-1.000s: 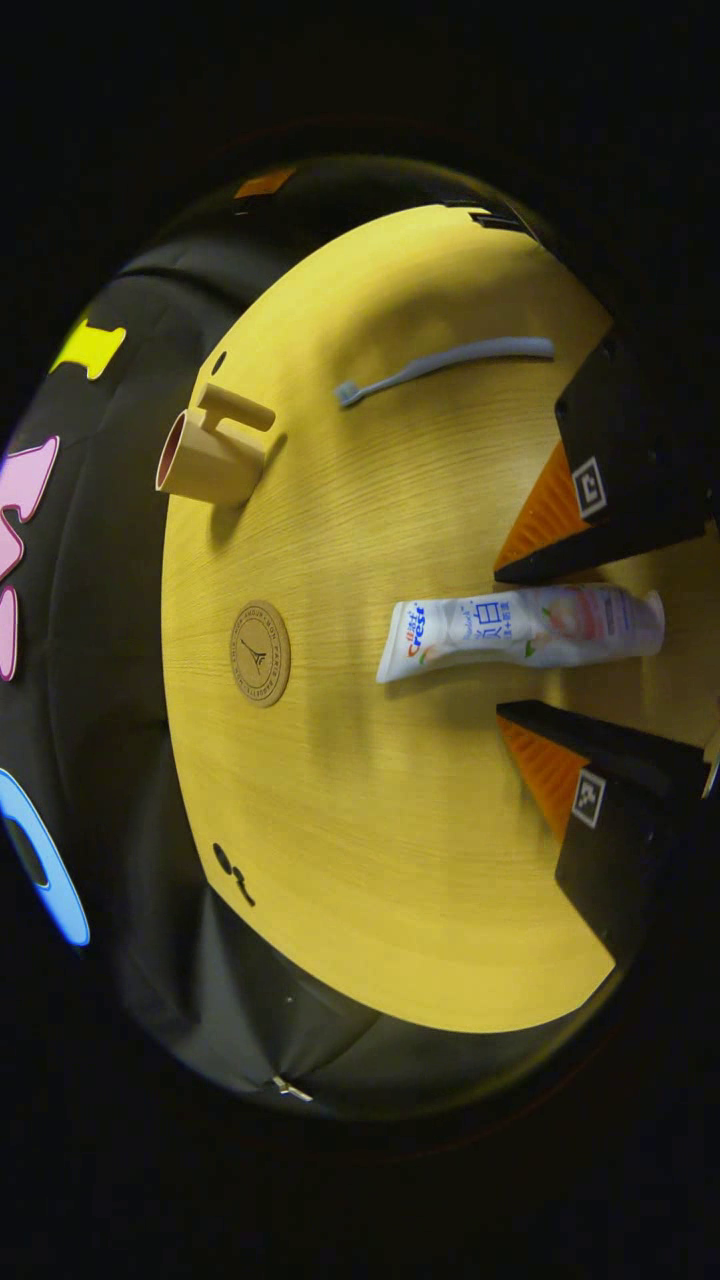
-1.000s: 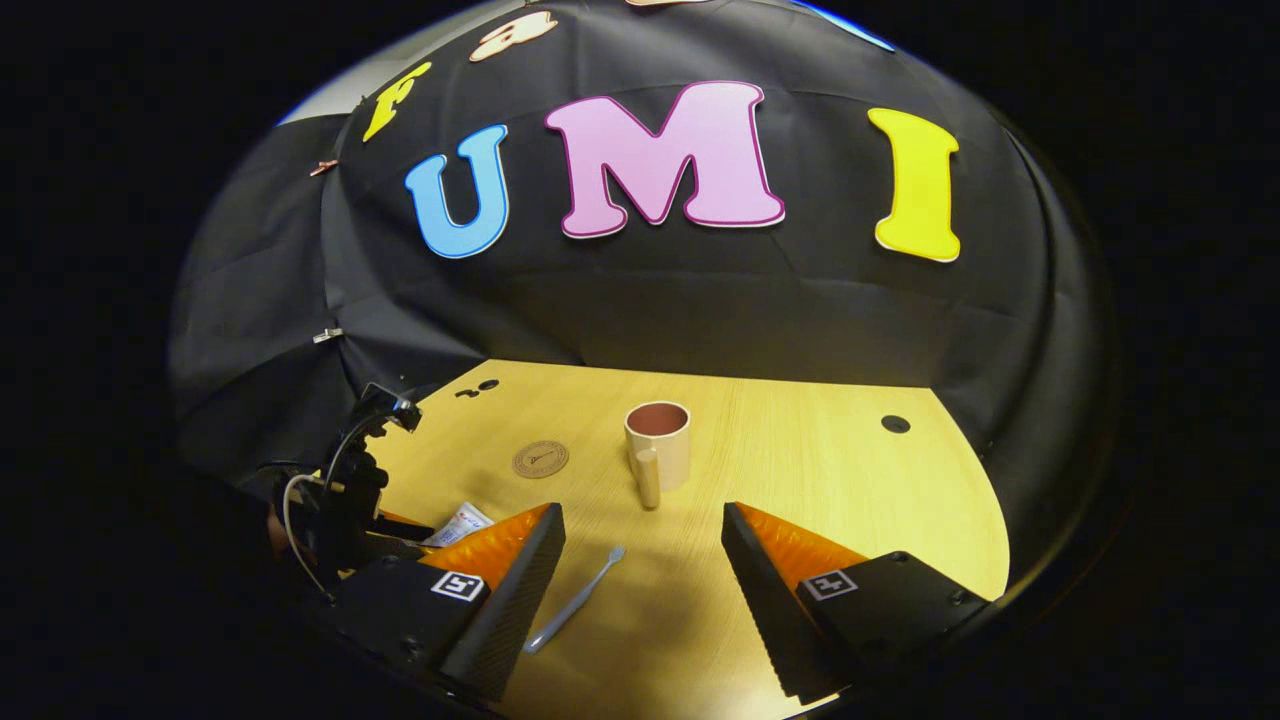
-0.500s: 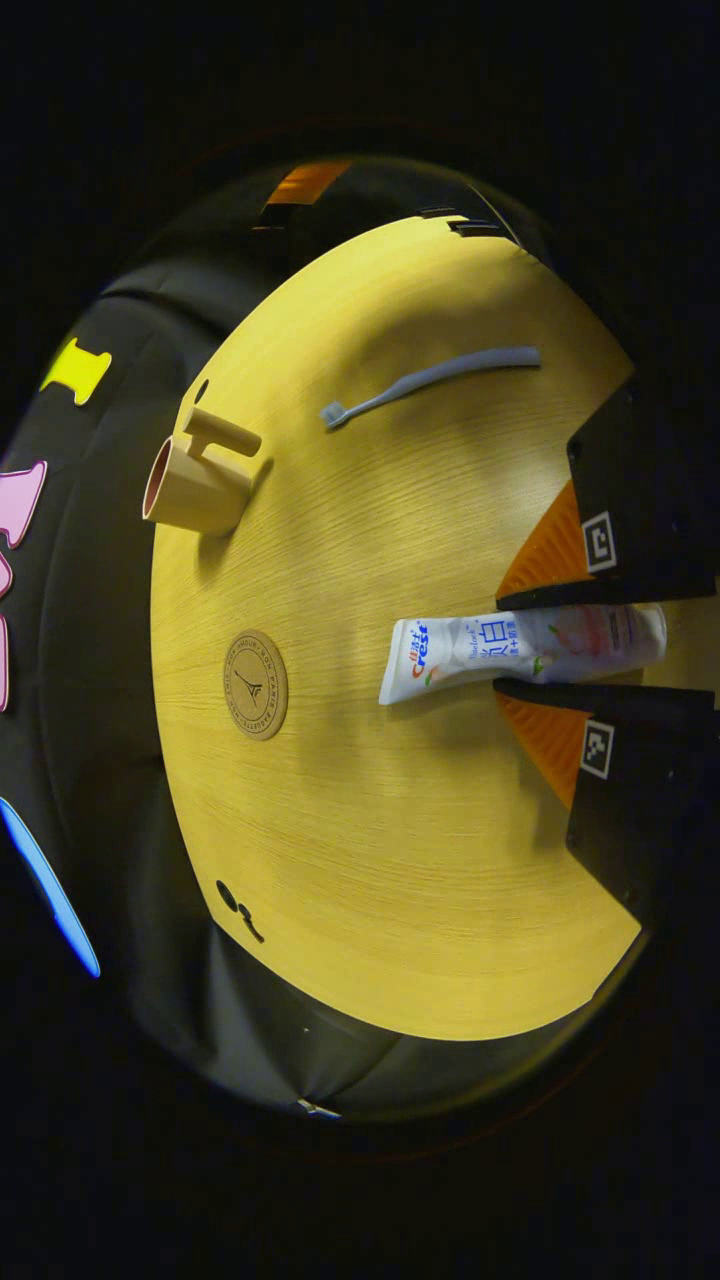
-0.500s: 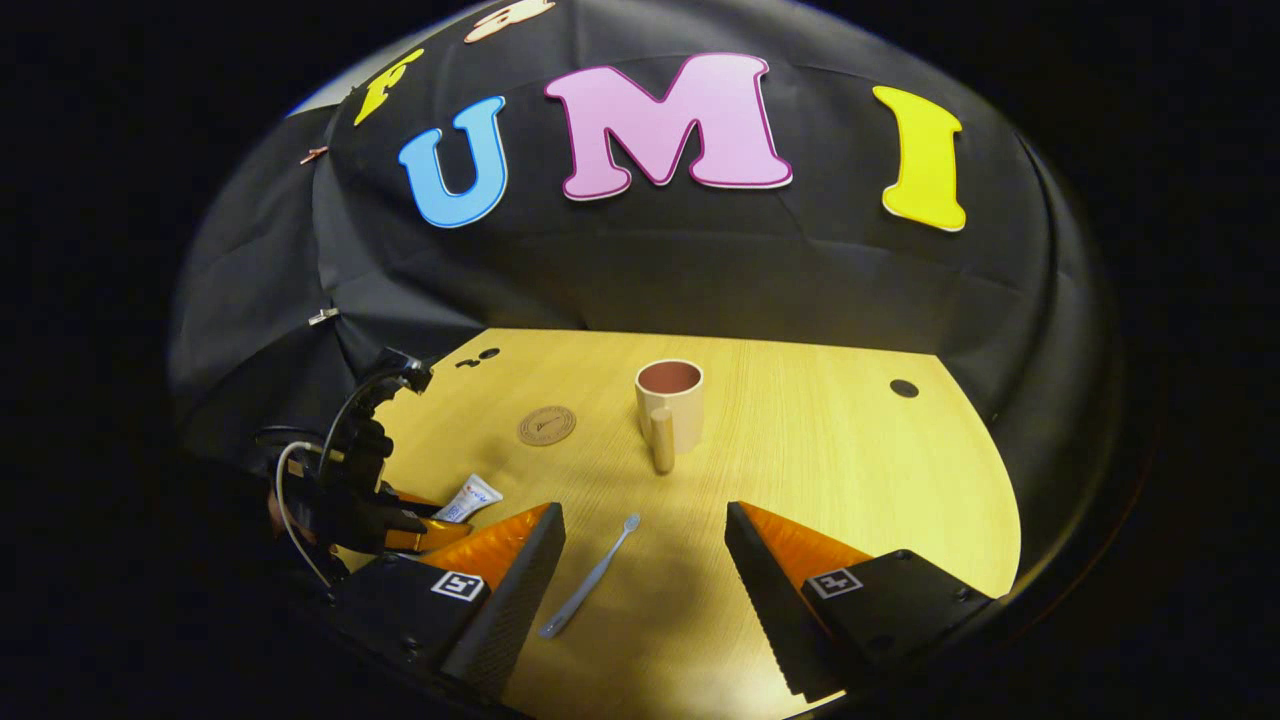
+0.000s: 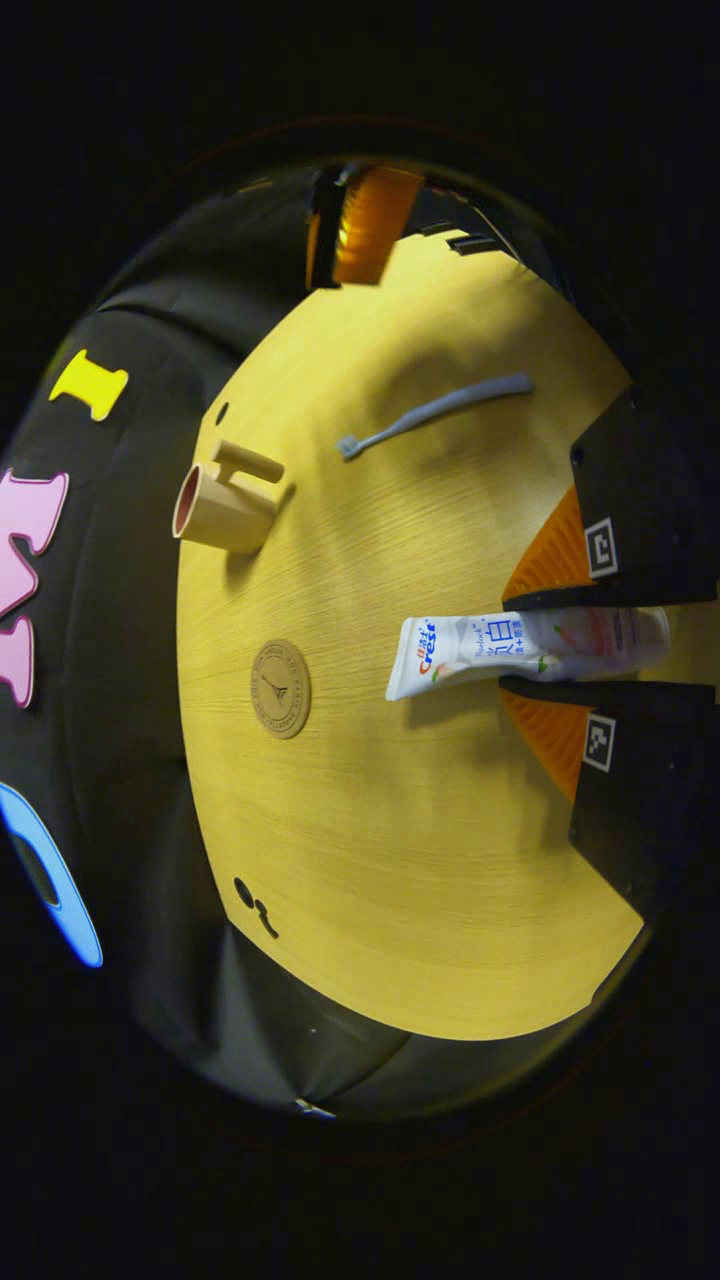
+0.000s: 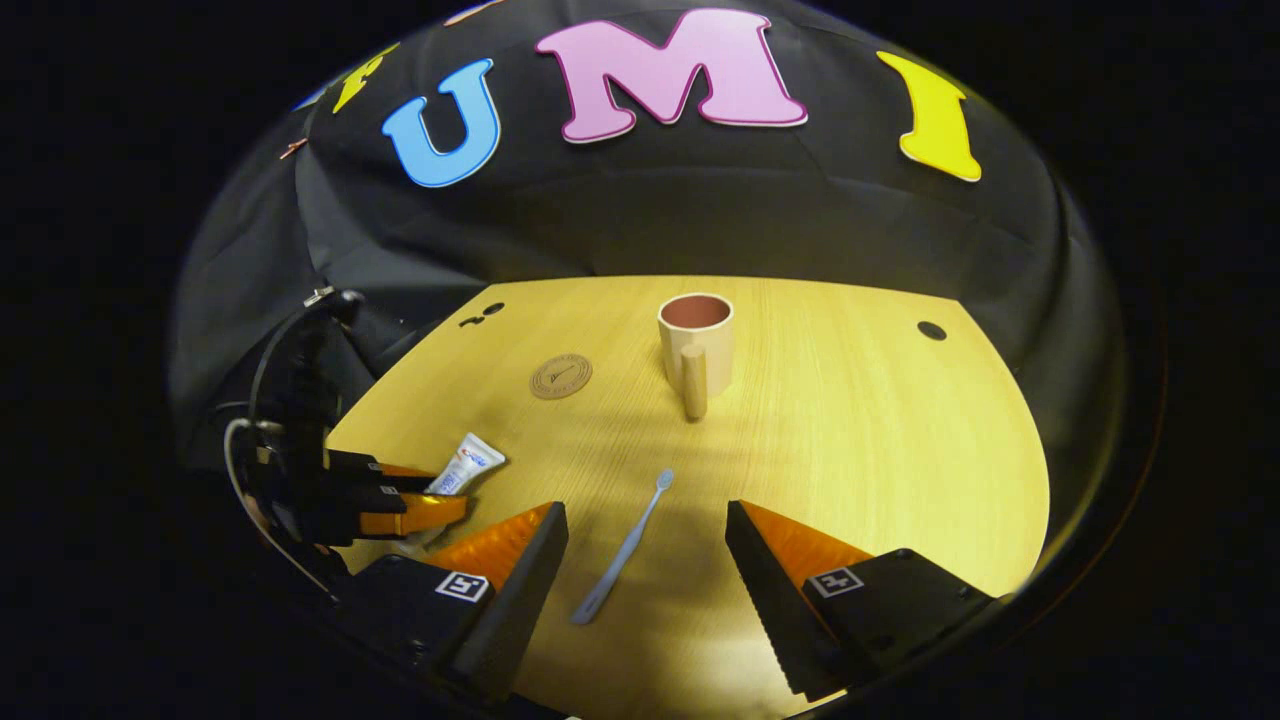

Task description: Put the toothbrush and toothpaste on the desktop into the cup, then pick up the cup and place it on the coaster on the desktop.

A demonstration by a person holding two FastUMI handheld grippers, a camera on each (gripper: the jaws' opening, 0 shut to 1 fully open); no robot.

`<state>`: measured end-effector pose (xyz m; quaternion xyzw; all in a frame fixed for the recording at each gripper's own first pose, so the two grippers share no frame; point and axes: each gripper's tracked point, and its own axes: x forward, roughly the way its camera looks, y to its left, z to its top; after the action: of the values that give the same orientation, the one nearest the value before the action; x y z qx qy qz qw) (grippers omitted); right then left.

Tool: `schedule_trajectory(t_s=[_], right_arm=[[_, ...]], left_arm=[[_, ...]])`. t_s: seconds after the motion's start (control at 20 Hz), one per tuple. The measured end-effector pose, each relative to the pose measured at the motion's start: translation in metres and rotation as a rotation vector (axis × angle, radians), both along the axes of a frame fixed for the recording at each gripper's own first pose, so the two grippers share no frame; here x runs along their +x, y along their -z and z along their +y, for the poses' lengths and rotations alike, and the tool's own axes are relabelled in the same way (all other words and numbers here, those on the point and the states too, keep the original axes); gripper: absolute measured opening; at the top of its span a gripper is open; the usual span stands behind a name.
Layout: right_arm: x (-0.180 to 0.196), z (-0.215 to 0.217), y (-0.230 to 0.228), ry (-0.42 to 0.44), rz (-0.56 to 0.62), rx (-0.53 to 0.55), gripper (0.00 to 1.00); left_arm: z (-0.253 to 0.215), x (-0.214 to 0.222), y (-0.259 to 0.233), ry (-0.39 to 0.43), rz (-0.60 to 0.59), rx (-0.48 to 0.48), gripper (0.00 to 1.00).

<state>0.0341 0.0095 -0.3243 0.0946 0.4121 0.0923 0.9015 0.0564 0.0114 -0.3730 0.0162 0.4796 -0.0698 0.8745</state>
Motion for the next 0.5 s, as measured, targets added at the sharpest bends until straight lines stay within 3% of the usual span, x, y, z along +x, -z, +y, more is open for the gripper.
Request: schedule_trajectory(t_s=[0.3,0.35,0.5], right_arm=[[-0.007,0.021,0.051,-0.032,0.156,-0.036,0.99],[-0.009,0.022,0.058,-0.028,0.182,-0.041,0.99],[-0.013,0.020,0.087,-0.011,0.255,-0.080,0.99]], left_arm=[[0.003,-0.012,-0.020,-0.028,-0.044,-0.043,0.35],[0.003,-0.015,-0.021,-0.035,-0.050,-0.045,0.40],[0.003,-0.027,-0.022,-0.064,-0.065,-0.051,0.30]])
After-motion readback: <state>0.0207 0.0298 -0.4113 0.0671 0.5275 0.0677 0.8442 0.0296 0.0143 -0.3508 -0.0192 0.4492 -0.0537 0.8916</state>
